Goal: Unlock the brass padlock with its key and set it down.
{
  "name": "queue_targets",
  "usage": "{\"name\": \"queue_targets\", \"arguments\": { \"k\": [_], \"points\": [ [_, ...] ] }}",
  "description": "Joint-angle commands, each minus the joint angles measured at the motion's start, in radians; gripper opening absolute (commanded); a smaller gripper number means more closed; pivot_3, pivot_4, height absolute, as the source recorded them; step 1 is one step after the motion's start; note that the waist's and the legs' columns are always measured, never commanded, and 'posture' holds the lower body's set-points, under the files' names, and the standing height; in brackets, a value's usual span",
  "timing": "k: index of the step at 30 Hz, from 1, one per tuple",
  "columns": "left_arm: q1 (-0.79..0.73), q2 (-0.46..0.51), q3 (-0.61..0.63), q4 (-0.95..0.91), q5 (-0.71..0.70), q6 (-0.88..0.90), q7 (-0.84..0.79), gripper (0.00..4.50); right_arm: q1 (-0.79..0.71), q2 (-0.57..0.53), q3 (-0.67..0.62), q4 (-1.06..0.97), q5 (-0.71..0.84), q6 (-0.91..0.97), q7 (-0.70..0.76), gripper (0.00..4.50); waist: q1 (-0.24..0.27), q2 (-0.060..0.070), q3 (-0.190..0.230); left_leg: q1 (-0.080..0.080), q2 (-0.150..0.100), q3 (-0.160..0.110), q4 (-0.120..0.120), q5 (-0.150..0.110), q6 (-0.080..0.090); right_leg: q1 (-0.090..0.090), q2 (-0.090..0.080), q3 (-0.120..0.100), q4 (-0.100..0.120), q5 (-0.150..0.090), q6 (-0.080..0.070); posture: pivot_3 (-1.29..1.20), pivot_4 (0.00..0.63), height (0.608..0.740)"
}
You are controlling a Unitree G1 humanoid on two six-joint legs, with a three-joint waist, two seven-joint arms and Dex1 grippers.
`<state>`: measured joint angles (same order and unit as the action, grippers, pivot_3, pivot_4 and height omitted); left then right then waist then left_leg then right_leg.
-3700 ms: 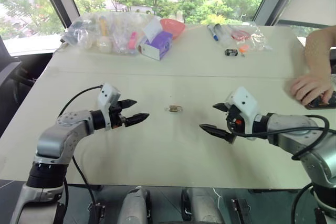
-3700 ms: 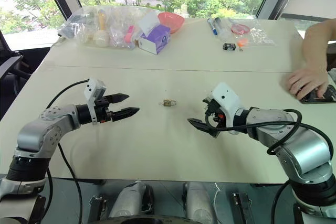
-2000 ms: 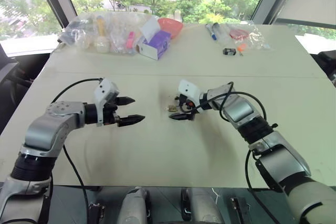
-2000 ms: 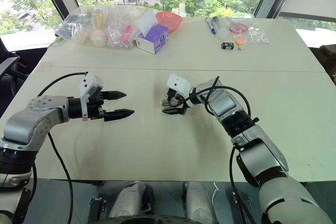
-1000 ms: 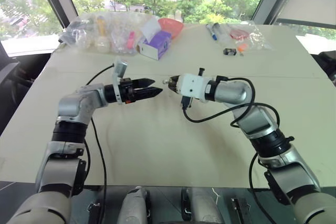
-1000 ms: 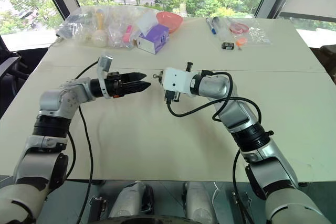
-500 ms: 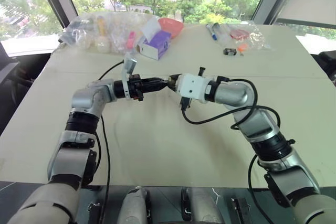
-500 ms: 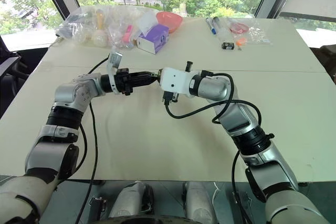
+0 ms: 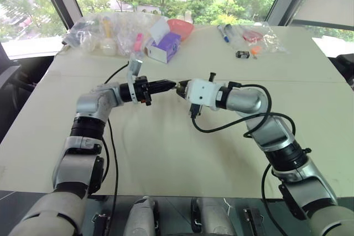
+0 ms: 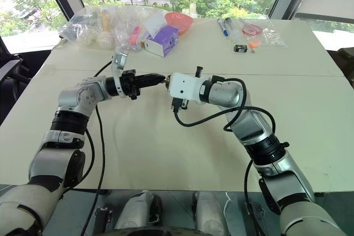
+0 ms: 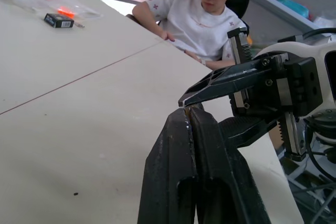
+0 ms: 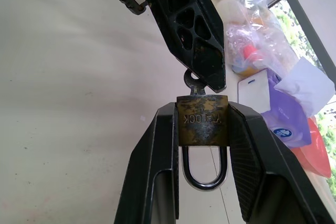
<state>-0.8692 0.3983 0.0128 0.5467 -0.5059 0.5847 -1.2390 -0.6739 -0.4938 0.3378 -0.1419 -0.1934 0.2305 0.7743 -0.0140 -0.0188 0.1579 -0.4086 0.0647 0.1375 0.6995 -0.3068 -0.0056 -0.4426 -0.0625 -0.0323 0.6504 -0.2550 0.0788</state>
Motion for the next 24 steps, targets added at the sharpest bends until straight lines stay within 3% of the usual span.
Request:
{"name": "queue_targets", "arguments": {
  "k": [1, 12, 24],
  "points": [
    [0.009, 0.031, -0.029, -0.032, 0.049, -0.051, -0.024, 0.02, -0.012, 0.001, -0.027, -0.048, 0.006, -0.009, -0.006, 0.69, 0.0, 0.0, 0.0, 0.0, 0.0, 0.0, 0.0, 0.0, 0.0, 0.0, 0.0, 0.0, 0.0, 0.0, 0.0, 0.0, 0.15, 0.734],
    [0.032, 0.043, -0.051, -0.086, 0.09, -0.101, -0.04, 0.02, -0.019, 0.008, -0.03, -0.036, 0.004, -0.009, -0.011, 0.69, 0.0, 0.0, 0.0, 0.0, 0.0, 0.0, 0.0, 0.0, 0.0, 0.0, 0.0, 0.0, 0.0, 0.0, 0.0, 0.0, 0.15, 0.734],
    [0.096, 0.073, -0.171, -0.04, 0.394, -0.808, 0.017, 0.02, -0.03, 0.012, -0.045, -0.022, 0.005, -0.011, -0.028, 0.69, 0.002, 0.0, 0.0, 0.0, 0.0, 0.0, 0.0, 0.0, 0.0, 0.0, 0.0, 0.0, 0.0, 0.0, 0.0, 0.0, 0.15, 0.734]
  ]
}}
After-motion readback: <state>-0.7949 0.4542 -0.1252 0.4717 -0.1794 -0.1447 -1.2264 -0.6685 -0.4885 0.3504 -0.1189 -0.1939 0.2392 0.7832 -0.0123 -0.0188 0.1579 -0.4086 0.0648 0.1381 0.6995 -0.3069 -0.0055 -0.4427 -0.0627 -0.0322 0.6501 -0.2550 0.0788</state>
